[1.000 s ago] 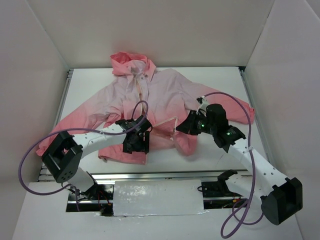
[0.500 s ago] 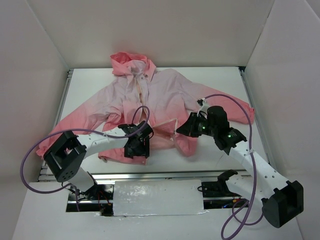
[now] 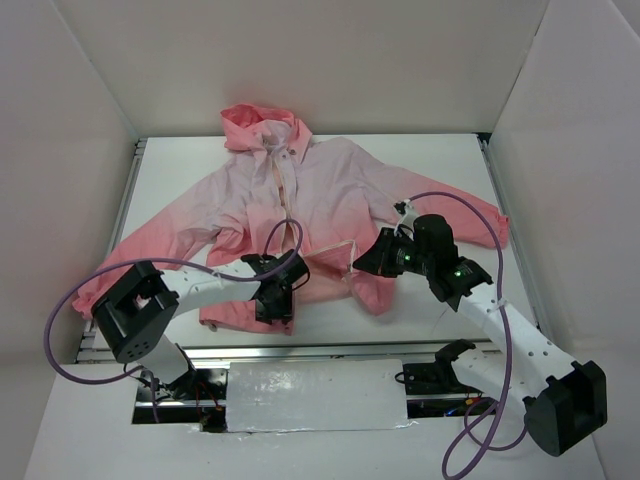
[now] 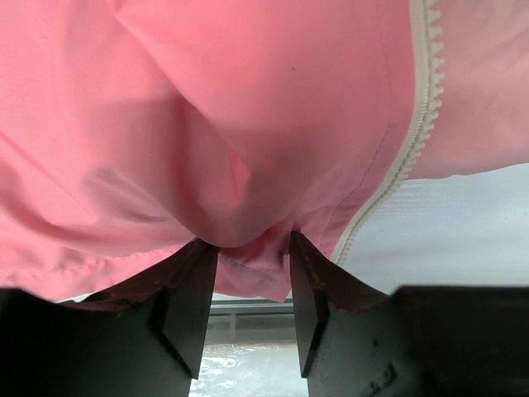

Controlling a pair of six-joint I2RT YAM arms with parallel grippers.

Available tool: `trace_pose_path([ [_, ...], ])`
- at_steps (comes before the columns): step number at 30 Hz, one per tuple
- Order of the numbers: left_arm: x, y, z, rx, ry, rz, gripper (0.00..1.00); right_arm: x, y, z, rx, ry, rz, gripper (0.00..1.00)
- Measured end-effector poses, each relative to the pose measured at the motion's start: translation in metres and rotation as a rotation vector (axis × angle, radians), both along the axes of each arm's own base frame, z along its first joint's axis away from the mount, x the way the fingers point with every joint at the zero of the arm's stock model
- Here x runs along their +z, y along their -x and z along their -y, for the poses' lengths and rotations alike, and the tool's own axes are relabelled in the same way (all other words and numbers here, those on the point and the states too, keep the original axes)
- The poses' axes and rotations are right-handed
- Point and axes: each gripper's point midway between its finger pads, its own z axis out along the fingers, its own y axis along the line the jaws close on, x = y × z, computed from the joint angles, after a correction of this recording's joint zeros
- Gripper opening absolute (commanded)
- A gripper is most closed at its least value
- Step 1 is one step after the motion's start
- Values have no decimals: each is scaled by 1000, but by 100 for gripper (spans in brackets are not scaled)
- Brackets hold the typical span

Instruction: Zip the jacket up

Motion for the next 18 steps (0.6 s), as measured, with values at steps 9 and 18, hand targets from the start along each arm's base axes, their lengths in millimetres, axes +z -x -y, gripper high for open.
trace_pose_path([
  [9, -7, 4, -3, -3, -15, -18, 16, 2, 1, 0, 1, -6, 3, 0],
  [18, 1, 0, 16, -17, 46, -23, 49, -5, 6, 1, 7, -5, -11, 0],
])
